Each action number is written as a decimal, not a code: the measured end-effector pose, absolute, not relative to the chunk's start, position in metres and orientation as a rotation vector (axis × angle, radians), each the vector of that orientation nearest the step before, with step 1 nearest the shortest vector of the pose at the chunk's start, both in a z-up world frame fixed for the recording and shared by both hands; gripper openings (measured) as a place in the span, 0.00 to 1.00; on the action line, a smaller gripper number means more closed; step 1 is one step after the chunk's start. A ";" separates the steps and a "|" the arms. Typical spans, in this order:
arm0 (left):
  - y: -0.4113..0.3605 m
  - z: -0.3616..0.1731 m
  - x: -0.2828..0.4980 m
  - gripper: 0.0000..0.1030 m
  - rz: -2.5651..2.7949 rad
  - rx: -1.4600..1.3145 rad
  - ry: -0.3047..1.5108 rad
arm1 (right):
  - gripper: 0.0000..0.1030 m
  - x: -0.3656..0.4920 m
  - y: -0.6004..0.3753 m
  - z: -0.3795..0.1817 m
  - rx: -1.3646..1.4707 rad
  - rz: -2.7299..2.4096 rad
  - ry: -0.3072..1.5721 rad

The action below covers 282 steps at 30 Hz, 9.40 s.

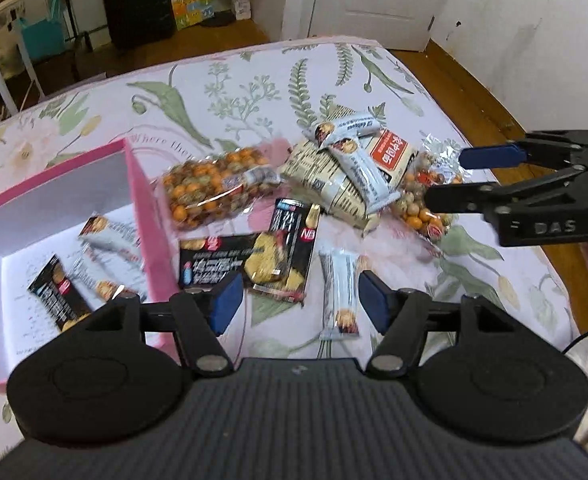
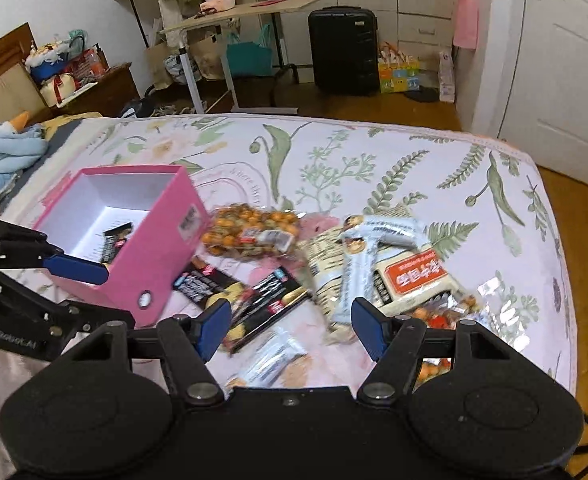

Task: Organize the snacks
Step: 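Move both grippers back to the snack pile, then grasp a white snack bar with the left gripper while the right grasps another, then carry the white bars in both grippers over the pink box, then open both grippers to drop the white bars into the box, then move both grippers back to the snack pile, then grasp a black NB cracker pack with the left gripper while the right grasps another, then carry the black cracker packs in both grippers over the pink box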

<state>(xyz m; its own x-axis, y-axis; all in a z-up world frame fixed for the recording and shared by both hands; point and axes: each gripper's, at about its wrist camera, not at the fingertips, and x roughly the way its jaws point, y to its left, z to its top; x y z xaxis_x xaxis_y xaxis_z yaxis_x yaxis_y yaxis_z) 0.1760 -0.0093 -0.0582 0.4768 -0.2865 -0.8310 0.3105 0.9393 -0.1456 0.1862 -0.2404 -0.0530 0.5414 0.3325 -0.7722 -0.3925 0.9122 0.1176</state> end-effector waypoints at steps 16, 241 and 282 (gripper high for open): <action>-0.051 -0.178 0.193 0.62 -0.338 -0.069 1.079 | 0.63 0.244 -0.242 -0.157 -0.024 0.322 0.819; 0.019 -0.177 0.205 0.35 -0.173 -0.482 1.234 | 0.57 0.162 -0.137 -0.177 -0.127 0.652 0.989; 0.096 -0.026 0.127 0.36 -0.272 -0.294 1.005 | 0.57 0.116 -0.055 -0.050 -0.283 0.661 0.830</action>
<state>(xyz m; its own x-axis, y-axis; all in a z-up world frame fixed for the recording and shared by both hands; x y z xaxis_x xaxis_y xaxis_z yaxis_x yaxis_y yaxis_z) 0.1269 0.0957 -0.0265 0.5090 -0.3561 -0.7837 0.0883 0.9272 -0.3640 0.1163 -0.0550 -0.0498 0.4911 0.4297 -0.7577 -0.6421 0.7664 0.0185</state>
